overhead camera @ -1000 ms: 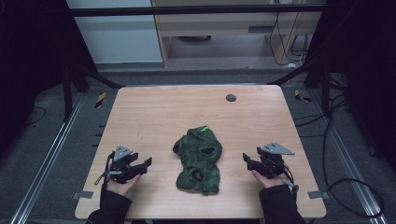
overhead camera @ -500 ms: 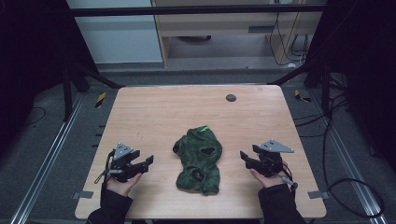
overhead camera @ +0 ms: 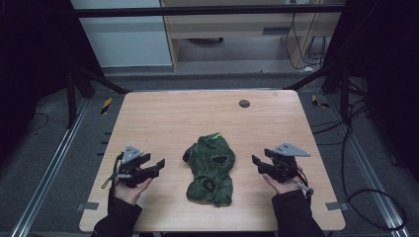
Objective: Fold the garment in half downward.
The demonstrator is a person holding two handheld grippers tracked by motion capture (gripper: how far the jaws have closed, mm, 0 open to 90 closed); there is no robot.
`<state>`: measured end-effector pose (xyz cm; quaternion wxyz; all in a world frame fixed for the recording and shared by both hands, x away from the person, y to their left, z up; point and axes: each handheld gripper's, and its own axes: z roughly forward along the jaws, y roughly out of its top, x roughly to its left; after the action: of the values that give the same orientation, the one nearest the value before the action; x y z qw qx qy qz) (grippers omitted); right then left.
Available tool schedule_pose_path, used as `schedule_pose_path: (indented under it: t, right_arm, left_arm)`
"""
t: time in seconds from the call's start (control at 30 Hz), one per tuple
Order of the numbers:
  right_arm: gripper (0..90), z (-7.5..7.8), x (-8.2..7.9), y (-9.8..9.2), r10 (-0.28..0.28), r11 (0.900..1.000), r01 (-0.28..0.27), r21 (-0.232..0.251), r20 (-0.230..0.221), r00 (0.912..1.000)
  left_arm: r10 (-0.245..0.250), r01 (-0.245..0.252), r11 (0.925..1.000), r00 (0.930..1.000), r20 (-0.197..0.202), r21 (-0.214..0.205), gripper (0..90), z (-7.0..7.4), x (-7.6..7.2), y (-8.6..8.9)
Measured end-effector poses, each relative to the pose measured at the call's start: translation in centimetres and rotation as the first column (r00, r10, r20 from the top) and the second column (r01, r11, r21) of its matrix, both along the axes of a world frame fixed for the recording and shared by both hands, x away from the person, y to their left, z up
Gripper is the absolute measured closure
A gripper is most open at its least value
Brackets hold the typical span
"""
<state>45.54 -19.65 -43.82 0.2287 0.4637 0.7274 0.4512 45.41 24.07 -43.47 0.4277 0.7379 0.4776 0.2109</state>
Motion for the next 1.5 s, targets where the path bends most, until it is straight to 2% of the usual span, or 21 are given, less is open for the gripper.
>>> schedule_pose_path:
  t: [0.57,0.93,1.23,1.5]
  right_arm:
    - [43.3,0.5,1.5,1.5,0.035,0.9993,-0.034,0.013,-0.021,0.9992]
    - [44.4,0.9,2.9,3.0,0.063,0.9979,-0.063,0.012,-0.019,0.9978]
    - [44.7,0.9,4.0,4.3,0.083,0.9966,-0.083,0.003,-0.035,0.996]
    - [44.8,0.7,4.9,5.1,0.091,0.9958,-0.091,-0.005,-0.047,0.9948]
  left_arm:
    - [-0.032,0.032,0.9995,0.9995,0.002,0.001,36.2,0.6,2.3,-1.9]
    - [-0.06,0.06,0.9981,0.9981,0.008,0.008,37.0,1.1,3.5,-3.5]
    - [-0.073,0.073,0.9973,0.9973,0.005,0.002,38.6,1.1,4.7,-4.4]
    - [-0.079,0.079,0.9967,0.9969,0.001,0.018,39.4,0.8,5.8,-5.2]
